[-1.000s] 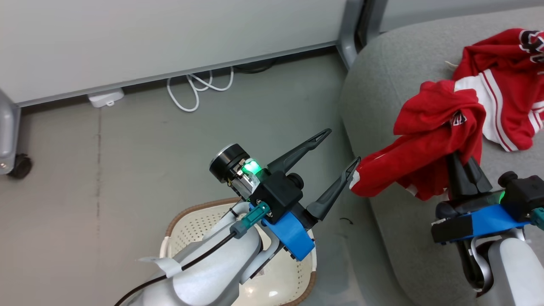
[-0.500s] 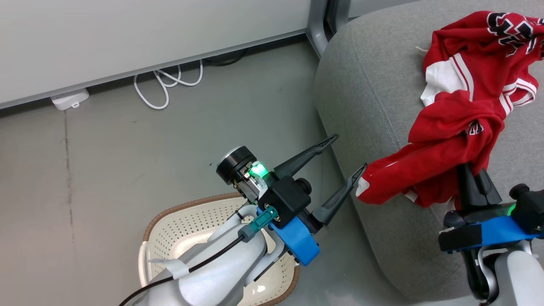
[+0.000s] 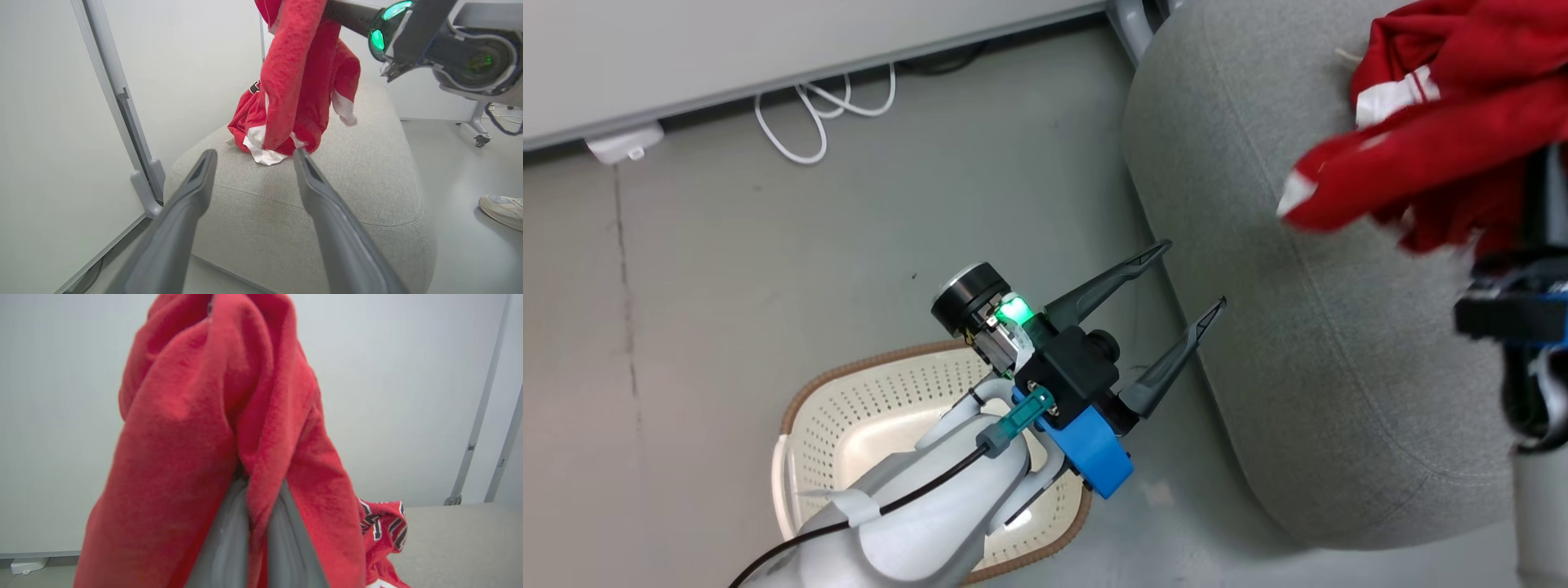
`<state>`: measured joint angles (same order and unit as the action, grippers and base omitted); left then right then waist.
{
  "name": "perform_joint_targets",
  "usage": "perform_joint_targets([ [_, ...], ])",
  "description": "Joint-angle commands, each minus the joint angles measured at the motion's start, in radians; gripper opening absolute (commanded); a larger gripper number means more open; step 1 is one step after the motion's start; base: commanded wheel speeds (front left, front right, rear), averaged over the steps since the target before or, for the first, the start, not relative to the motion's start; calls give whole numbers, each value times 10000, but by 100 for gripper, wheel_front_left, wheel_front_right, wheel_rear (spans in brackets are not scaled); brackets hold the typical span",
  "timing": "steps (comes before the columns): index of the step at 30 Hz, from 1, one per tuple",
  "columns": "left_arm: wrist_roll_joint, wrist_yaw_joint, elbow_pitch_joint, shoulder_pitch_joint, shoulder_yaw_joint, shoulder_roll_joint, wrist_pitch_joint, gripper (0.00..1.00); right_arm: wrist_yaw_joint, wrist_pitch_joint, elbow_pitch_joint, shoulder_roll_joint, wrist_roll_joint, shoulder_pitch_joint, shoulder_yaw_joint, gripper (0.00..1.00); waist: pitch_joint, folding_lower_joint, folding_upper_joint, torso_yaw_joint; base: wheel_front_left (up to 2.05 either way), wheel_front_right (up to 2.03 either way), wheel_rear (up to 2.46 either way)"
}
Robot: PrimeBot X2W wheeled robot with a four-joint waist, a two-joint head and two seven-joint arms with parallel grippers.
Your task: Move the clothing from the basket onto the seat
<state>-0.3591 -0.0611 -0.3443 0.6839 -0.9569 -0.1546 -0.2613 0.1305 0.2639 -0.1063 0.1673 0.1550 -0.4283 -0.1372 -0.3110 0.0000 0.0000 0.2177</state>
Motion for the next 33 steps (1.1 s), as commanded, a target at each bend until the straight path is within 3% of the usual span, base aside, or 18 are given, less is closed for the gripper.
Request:
perform_joint_targets([
  [1, 83, 38, 31, 216, -17, -75, 19, 100, 5, 7, 146, 183, -107, -549, -187, 0, -455, 0, 0, -34, 0, 0, 0],
  [10, 381, 2, 268, 981, -43, -185, 182, 100, 4, 7, -233, 1677, -154, -2966, -1898, 0, -2219, 0, 0, -298, 0, 0, 0],
  [23, 603, 69, 472, 1739, 12, -414, 270, 100, 4, 5, -3709, 3829, -260, -5237, -2807, 0, -3977, 0, 0, -536, 0, 0, 0],
  [27, 665, 90, 525, 1843, -5, -524, 281, 100, 4, 5, -4574, 4045, -519, -5804, -3055, 0, -4339, 0, 0, -546, 0, 0, 0],
  [33, 695, 120, 605, 1945, -64, -531, 295, 100, 4, 4, -5944, 3716, -1106, -6328, -3631, 0, -4624, 0, 0, -617, 0, 0, 0],
])
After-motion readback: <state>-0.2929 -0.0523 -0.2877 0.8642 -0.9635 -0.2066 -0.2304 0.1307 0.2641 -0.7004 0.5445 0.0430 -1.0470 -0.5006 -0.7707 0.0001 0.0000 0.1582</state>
